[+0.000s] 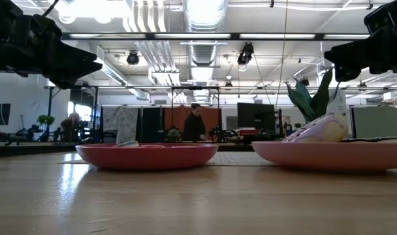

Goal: Pick & Place donuts
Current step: Return to Home Position

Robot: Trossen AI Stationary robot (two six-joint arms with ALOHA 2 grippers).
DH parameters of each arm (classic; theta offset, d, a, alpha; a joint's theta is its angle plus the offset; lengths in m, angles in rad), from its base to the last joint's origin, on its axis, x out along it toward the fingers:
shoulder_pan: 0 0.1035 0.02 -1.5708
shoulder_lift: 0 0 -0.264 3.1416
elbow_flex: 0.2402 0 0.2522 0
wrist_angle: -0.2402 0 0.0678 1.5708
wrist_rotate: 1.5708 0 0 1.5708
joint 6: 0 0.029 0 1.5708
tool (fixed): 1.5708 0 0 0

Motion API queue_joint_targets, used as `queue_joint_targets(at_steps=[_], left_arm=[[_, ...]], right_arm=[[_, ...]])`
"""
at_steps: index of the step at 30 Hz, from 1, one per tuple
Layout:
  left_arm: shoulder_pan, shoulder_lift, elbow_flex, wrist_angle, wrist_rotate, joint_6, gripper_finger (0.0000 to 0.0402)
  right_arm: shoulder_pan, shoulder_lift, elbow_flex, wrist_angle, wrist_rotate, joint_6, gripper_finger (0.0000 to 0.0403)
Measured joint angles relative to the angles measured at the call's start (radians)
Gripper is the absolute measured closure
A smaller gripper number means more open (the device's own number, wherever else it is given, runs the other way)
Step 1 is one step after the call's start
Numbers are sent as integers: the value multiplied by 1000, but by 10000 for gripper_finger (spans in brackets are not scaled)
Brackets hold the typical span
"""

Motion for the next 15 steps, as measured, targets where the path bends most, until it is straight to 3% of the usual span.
queue_joint_targets(at_steps=[15], left_arm=[[0, 0, 0, 0, 1, 0, 262]], right_arm=[[0, 0, 0, 0, -2, 0, 321]])
